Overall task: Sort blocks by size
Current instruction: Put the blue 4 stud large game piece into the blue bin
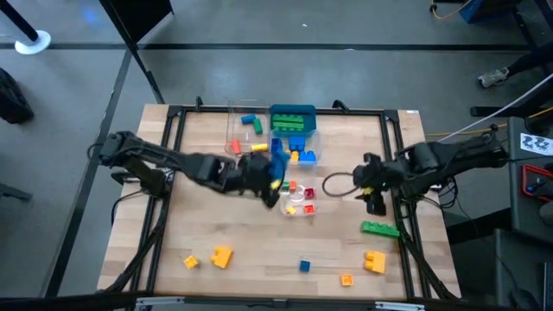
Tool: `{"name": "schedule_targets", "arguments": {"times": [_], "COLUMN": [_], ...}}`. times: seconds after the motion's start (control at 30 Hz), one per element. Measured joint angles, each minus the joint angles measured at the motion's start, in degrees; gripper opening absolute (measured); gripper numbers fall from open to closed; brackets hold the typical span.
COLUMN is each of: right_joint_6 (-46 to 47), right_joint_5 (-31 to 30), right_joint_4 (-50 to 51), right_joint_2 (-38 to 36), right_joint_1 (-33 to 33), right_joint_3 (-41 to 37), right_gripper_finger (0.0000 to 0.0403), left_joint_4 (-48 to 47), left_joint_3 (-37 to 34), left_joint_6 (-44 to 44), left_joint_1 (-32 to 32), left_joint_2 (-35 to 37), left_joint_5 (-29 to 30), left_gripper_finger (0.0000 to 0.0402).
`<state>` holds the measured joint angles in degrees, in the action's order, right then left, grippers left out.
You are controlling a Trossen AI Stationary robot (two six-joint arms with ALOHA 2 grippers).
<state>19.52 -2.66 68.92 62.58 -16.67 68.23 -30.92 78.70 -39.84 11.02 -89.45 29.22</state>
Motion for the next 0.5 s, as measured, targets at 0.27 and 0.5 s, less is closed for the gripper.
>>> {"name": "schedule_targets", "arguments": {"times": [0.27, 0.5], "right_joint_6": [6.33, 20.64], "right_joint_5": [8.25, 5.16], "right_joint_4": [-5.88, -5.91], "right_joint_2": [2.31, 3.34], "right_joint_1": [-7.5, -14.89], "right_joint_3": [-4.44, -7.73], "right_gripper_finger": [0.0209, 0.0209], "left_joint_4": [17.69, 21.6], "left_joint_3": [-0.02, -0.09], "left_joint_6": [26.65, 31.47], "left_joint_1": [-15.68, -27.28], "left_joint_2": [-4.32, -10.45], "left_joint_5": [-0.51, -4.56], "left_gripper_finger": [0.0008, 0.0013]}}
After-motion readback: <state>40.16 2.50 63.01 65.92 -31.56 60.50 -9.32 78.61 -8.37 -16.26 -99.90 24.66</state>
